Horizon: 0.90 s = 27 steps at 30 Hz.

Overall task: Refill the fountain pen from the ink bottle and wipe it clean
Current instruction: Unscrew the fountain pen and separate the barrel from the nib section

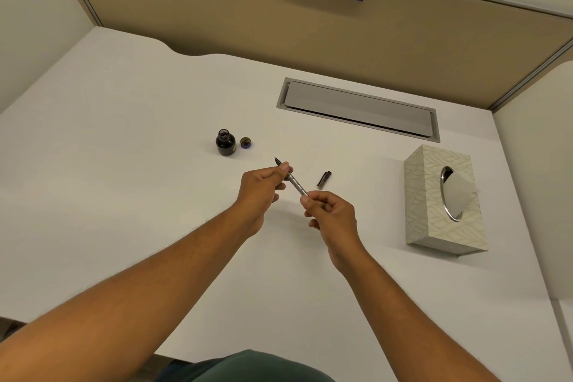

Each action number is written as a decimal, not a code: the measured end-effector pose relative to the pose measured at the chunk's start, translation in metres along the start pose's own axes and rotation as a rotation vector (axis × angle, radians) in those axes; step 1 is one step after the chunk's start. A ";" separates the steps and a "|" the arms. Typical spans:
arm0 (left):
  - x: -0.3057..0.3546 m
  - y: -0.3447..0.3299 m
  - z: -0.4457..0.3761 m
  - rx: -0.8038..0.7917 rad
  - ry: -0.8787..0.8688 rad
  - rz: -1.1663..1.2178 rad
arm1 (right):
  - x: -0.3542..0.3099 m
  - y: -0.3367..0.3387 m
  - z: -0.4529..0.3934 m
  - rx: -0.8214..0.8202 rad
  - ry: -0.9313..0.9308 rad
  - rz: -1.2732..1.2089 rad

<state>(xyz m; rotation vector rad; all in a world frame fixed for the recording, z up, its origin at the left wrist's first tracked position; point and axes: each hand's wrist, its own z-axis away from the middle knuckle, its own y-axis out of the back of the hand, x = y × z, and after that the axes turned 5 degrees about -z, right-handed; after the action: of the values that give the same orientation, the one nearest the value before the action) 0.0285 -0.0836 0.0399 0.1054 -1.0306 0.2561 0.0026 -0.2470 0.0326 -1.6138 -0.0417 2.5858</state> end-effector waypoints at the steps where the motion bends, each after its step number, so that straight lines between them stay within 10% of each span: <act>1: 0.000 0.000 0.000 0.005 0.003 0.000 | 0.000 0.000 -0.001 -0.006 -0.006 -0.020; 27: -0.006 0.005 -0.004 0.036 0.030 0.034 | 0.006 -0.005 -0.004 -0.010 -0.011 -0.065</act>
<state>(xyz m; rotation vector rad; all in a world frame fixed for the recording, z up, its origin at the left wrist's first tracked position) 0.0277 -0.0791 0.0321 0.1163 -0.9988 0.3064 0.0039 -0.2416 0.0256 -1.5744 -0.1067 2.5502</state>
